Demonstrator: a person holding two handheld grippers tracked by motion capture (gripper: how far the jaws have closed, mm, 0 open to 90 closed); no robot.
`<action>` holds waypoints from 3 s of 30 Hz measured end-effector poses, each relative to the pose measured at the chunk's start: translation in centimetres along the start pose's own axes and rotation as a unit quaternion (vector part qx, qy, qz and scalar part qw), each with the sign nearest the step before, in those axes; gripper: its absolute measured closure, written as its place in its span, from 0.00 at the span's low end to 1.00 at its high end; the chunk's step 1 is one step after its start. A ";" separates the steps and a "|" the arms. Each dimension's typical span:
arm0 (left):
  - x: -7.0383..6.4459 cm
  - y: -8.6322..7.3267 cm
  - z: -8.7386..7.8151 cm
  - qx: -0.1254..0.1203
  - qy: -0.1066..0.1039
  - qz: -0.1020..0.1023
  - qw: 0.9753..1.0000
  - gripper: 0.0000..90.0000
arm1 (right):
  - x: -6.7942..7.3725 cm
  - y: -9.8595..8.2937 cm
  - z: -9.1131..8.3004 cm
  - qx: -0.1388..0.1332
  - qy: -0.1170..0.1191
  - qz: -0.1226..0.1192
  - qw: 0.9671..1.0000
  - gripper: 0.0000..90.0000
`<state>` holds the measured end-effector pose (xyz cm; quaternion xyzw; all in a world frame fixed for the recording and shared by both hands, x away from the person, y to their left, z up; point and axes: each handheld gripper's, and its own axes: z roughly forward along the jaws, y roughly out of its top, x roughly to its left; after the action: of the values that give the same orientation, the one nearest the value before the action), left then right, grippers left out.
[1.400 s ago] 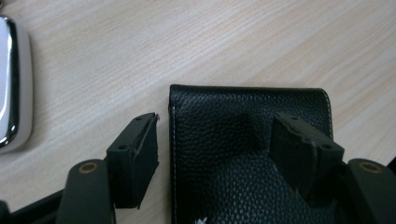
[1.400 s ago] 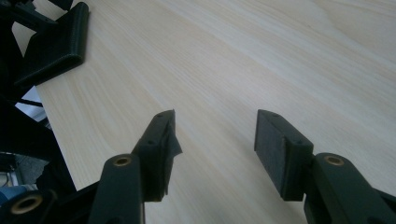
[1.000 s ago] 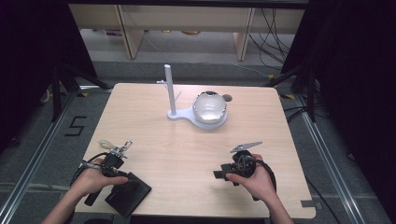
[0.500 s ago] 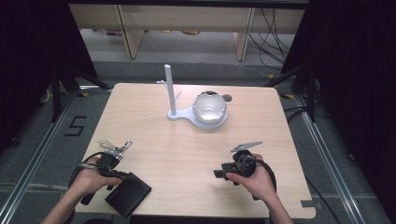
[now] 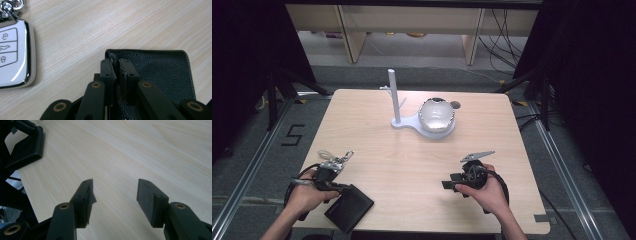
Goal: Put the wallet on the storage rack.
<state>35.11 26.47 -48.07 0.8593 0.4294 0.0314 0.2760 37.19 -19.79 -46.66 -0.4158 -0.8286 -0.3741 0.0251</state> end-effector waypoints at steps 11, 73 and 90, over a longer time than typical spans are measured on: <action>-1.5 -0.7 -2.2 -0.123 -0.022 0.000 0.992 0.94 | -0.1 0.2 -0.2 -0.004 0.002 -0.003 1.000 0.54; -9.4 11.4 4.0 -0.060 -0.057 0.153 0.985 0.51 | 1.0 4.8 0.4 0.016 0.070 -0.101 0.992 0.47; -8.6 9.9 2.7 -0.223 -0.190 0.118 0.949 0.88 | 1.6 5.7 -1.3 0.024 0.071 -0.154 0.985 0.45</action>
<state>37.63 14.01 -43.76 0.8105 0.2461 -0.0048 0.5315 39.80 -17.41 -41.74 -0.2544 -0.8875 -0.3824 0.0359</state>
